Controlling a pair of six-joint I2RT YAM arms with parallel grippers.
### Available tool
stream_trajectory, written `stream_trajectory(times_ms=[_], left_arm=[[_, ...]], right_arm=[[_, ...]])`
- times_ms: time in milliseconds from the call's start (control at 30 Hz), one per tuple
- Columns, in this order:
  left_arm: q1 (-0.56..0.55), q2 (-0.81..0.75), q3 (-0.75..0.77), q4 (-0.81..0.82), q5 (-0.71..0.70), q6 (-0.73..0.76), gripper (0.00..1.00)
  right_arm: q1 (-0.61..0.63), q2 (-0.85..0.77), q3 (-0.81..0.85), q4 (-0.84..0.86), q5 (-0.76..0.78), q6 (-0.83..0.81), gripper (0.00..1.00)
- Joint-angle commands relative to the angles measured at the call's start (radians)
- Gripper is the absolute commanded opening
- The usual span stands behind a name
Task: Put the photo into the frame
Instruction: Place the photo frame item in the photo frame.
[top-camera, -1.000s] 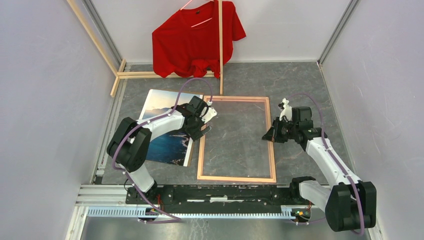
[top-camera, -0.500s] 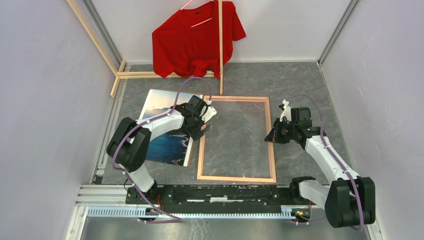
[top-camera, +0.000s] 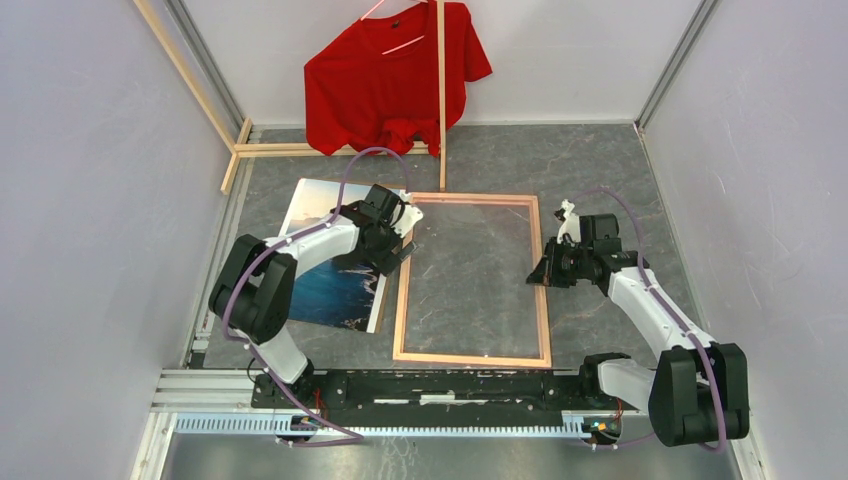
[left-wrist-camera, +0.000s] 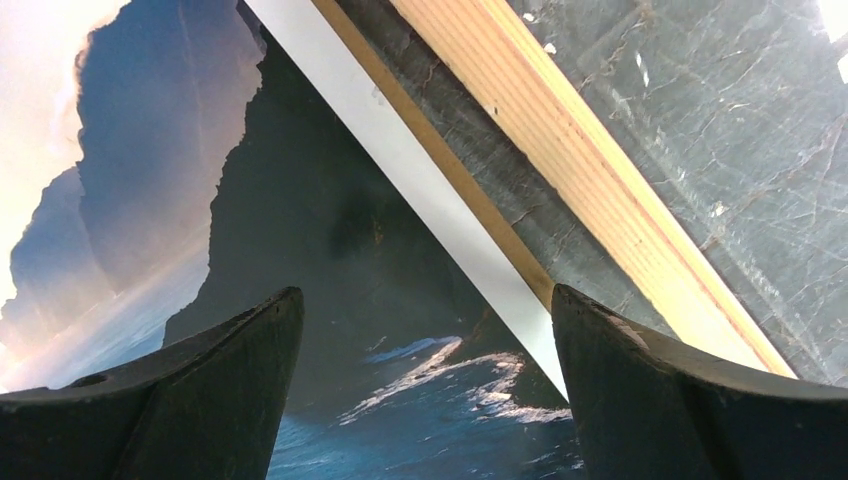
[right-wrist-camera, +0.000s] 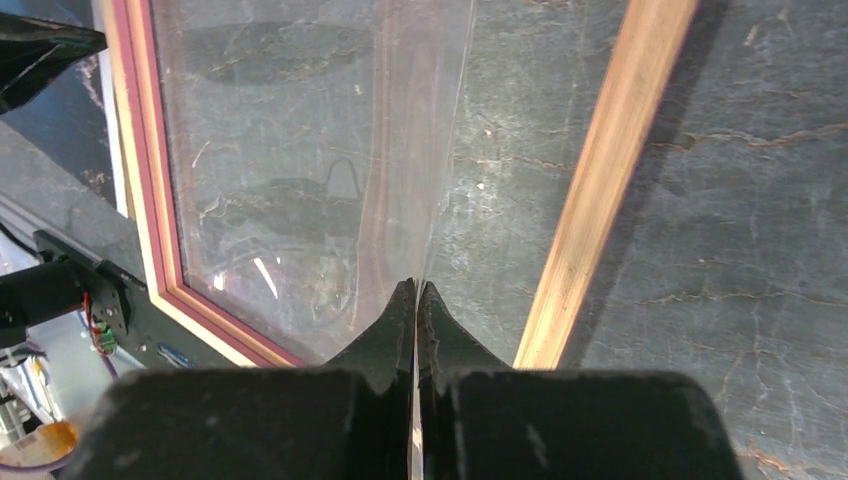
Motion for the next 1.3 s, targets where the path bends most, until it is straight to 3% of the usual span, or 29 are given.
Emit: stream_trajectory(times_ms=[0,267,733,1267], left_arm=[[-0.002,0.012,-0.001,0.040,0.039,-0.050,0.98],[-0.002,0.023,-0.008,0.054,0.042,-0.048,0.98],[-0.003,0.033,-0.016,0.058,0.072,-0.040,0.98],[0.001,0.007,-0.021,0.054,0.068,-0.027,0.98]], right_arm=[[0.000,0.004,-0.006,0.007,-0.093,-0.037,0.00],[-0.001,0.022,-0.027,0.068,-0.191,0.003,0.00],[-0.002,-0.028,-0.085,0.323,-0.439,0.239,0.00],[-0.048,-0.095,-0.155,0.522,-0.552,0.425,0.00]])
